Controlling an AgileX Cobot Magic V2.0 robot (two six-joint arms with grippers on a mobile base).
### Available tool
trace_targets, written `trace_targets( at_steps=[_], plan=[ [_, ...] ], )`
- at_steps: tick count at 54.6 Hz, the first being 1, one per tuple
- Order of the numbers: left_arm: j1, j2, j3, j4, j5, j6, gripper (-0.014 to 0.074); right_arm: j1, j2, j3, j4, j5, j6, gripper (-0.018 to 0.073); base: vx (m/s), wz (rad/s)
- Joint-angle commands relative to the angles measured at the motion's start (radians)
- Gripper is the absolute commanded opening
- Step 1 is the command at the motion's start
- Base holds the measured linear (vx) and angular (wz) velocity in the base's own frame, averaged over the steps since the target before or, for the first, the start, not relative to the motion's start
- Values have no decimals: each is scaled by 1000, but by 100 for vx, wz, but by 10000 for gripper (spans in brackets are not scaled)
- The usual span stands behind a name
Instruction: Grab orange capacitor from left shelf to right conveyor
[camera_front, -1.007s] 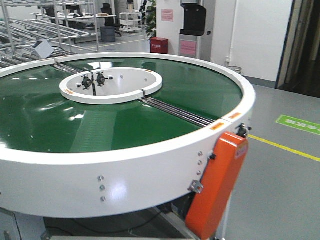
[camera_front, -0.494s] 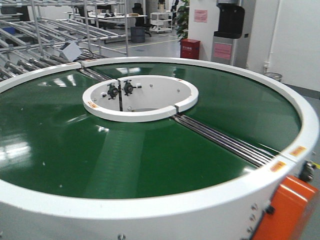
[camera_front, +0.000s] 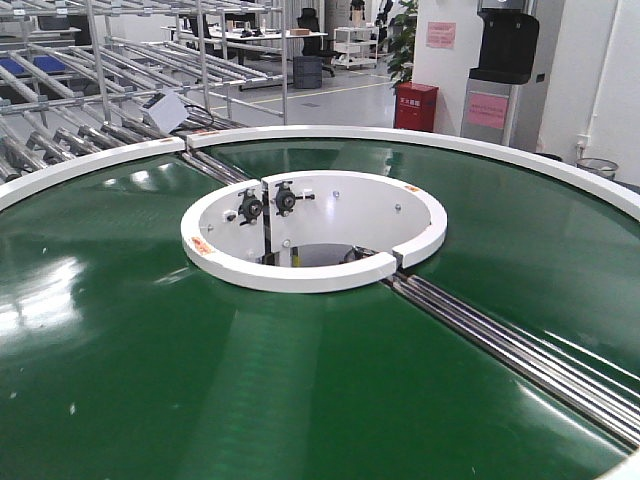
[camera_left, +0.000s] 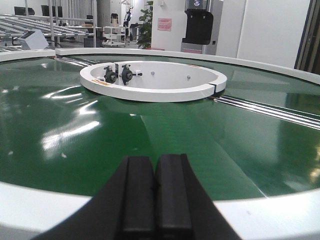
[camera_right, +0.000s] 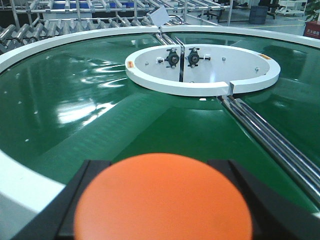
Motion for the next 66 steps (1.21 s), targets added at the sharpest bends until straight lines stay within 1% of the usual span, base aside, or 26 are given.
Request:
trace_targets(
  at_steps=[1, 23, 53, 66],
  plan=[
    [-7, -5, -30, -5, -82, -6, -6, -4, 13, -29, -12, -87, -4, -8, 34, 1],
    [-7, -5, -30, -5, -82, -6, -6, -4, 13, -29, -12, -87, -4, -8, 25, 2],
    [-7, -5, -30, -5, -82, -6, -6, -4, 13, -29, -12, -87, -4, -8, 8, 1],
    [-7, -5, -30, -5, -82, -6, -6, -4, 13, -29, -12, -202, -4, -8, 0, 0]
  ],
)
